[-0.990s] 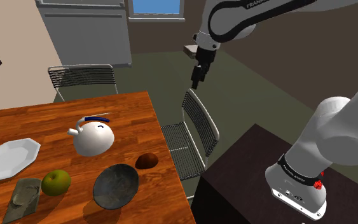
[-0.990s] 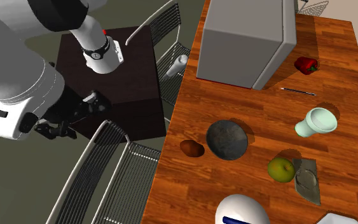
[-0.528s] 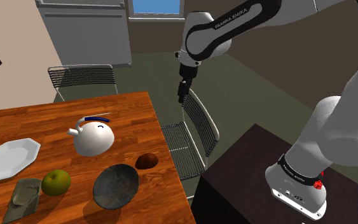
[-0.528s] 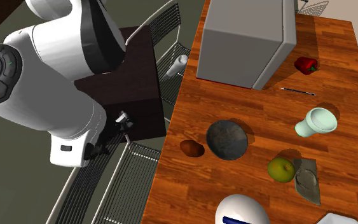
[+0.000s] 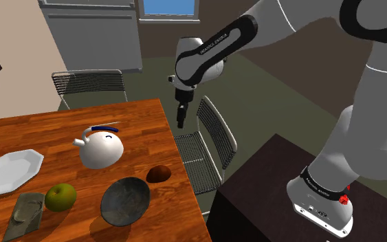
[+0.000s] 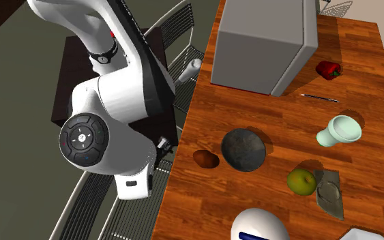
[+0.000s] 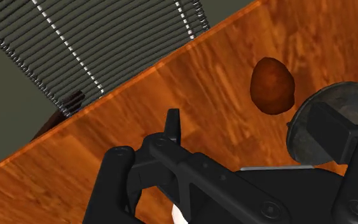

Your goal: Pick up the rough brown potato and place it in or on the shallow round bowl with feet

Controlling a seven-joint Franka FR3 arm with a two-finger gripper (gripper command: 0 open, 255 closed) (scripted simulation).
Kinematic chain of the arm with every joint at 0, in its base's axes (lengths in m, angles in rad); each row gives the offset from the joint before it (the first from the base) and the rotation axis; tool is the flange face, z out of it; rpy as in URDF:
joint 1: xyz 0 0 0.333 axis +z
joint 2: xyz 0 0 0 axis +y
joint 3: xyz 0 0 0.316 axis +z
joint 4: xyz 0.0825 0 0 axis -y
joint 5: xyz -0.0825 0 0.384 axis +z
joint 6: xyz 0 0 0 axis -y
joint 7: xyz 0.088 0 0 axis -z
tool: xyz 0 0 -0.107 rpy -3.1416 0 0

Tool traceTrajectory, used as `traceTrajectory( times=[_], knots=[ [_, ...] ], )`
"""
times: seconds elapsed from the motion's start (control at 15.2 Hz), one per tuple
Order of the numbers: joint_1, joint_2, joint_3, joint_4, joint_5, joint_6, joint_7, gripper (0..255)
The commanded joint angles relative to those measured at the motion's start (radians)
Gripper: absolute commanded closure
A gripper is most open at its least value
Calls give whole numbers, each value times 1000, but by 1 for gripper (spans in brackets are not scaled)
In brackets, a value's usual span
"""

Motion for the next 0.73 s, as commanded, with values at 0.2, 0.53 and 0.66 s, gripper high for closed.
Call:
traceTrajectory(
  times=[0.2, 0.53, 0.66],
  knots=[
    [20, 159, 51, 100, 23, 28, -79, 0],
    [43, 311, 98, 216, 22, 33, -143, 0],
    [55, 371, 115, 266, 17, 32, -165, 0]
  ],
)
